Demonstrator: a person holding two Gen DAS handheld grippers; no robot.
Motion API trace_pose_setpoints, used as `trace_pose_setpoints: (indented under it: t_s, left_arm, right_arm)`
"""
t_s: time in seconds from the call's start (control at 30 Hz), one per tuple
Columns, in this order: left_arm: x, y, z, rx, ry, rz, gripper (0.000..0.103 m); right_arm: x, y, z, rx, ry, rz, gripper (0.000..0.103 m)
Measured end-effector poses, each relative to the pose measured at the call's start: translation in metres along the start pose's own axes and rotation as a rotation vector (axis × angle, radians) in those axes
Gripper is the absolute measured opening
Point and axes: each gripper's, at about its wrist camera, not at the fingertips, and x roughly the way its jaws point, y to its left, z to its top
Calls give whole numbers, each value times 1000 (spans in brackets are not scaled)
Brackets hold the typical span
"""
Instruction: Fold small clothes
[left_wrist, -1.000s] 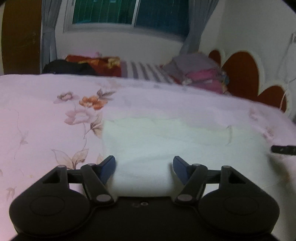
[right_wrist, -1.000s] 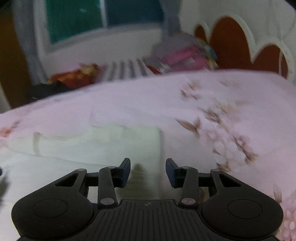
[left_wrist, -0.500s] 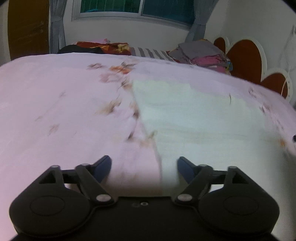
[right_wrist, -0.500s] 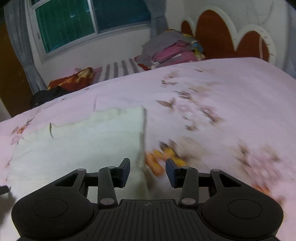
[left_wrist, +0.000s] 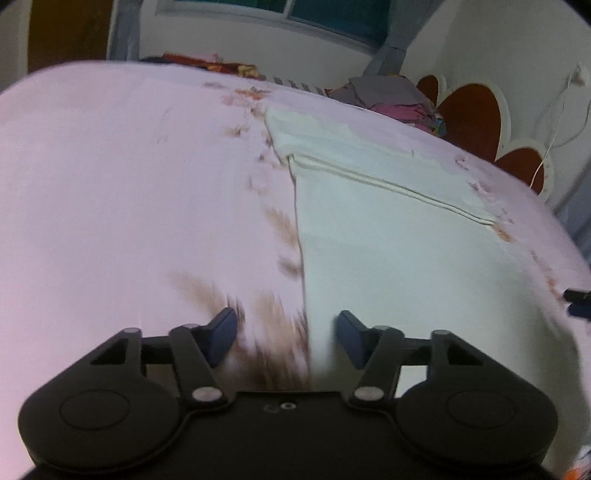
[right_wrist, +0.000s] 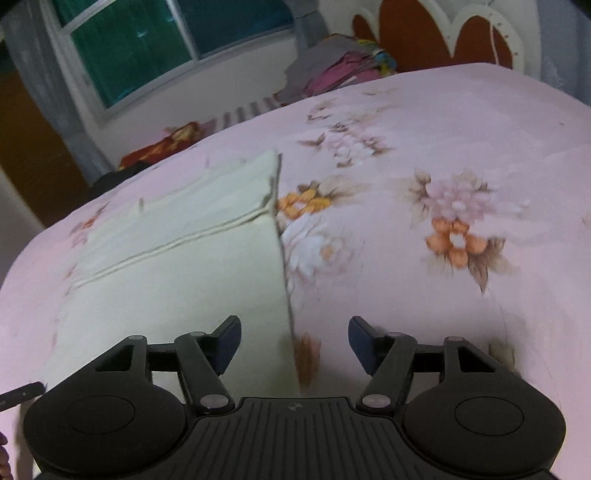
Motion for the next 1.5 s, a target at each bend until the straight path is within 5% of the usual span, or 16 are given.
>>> trace_pose_setpoints:
  t_s: [0.17,0.23,0.37,0.63,0.73,0.83,1.03,1.1,1.13,1.27,1.37,1.5]
  left_arm:
    - [-27,-3,-36,-69,18,-49,57]
    - [-37,-5,-51,-94,22,-65,57]
    - [-55,-5,-77,-169,10,-79,51]
    - [-64,17,-105,-385,31,-243,39]
    - [-54,26,-107,-463,32,-301,37]
    - [-41,27,-101,-479,40,-333,33]
    - [-26,20,-99,-475,42,-340,26]
    - [-26,18,-99,-462,39,-326,4]
    - [-34,17,-102,-450,17,-330,4]
    - [-49,15,-102,-384,-46,-300,4]
    - [-36,15,-107,-359,10,-236,4]
    - [-54,15,-107,-416,-73,-277,4]
  right_arm:
    - [-25,-21,-40,34,27,96,63]
    - [-34,-33,-61,87,54,136,50]
    - [-50,-55,-102,193,97,195,47]
    - [-79,-64,-143,279,130,324,47]
    - [-80,-63,-146,297,133,349,44]
    - [-73,-67,-143,323,122,351,24]
    - [-56,-78,-141,395,132,430,24]
    - [-55,-76,-143,385,150,460,22]
    - [-57,-73,-143,361,149,462,2]
    - [-80,-64,-133,294,47,469,2]
    - [-60,-67,-135,246,139,352,2]
    - [-79,-75,-124,269,72,430,2]
